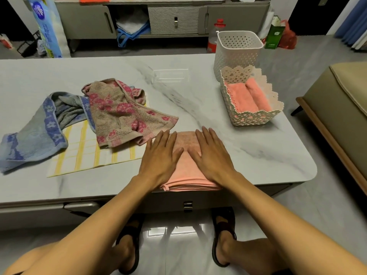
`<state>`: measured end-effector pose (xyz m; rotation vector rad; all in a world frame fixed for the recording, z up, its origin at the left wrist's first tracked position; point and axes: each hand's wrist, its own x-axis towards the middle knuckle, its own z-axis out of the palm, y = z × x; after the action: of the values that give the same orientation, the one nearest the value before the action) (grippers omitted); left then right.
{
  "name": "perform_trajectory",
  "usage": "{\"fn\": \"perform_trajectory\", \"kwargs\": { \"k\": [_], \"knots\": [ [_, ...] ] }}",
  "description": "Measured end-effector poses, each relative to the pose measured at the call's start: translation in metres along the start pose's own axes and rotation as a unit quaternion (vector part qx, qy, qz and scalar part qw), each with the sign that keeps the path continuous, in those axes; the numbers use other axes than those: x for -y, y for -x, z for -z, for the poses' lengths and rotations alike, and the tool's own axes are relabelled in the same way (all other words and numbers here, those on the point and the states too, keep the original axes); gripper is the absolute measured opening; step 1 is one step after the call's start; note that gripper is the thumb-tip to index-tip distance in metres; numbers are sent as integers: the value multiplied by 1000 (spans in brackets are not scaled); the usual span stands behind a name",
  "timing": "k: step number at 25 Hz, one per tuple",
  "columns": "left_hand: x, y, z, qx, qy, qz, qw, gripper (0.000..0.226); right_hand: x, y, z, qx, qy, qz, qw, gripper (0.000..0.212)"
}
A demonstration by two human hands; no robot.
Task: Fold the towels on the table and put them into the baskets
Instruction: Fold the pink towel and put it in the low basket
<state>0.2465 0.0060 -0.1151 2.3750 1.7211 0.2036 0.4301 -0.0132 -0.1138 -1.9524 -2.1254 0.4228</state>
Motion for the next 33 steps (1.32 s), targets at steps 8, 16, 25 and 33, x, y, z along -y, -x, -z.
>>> {"fn": "perform_trajectory", "kwargs": {
  "k": [8, 16, 25, 33],
  "knots": [
    [-3, 1, 2, 21, -29, 2, 999, 65, -1, 2, 13, -18, -188, -77, 979, 82],
    [3, -3, 21, 5, 53, -32, 998, 63, -13, -32, 72, 143, -452, -273, 837, 53],
    [4, -1, 105, -7, 344, -2, 939, 97, 19, -11, 148, 167, -459, -18, 873, 34],
    [-26, 24, 188, -20, 150, -87, 985, 23, 54, 38, 215, 40, -215, 101, 971, 47]
  ]
}}
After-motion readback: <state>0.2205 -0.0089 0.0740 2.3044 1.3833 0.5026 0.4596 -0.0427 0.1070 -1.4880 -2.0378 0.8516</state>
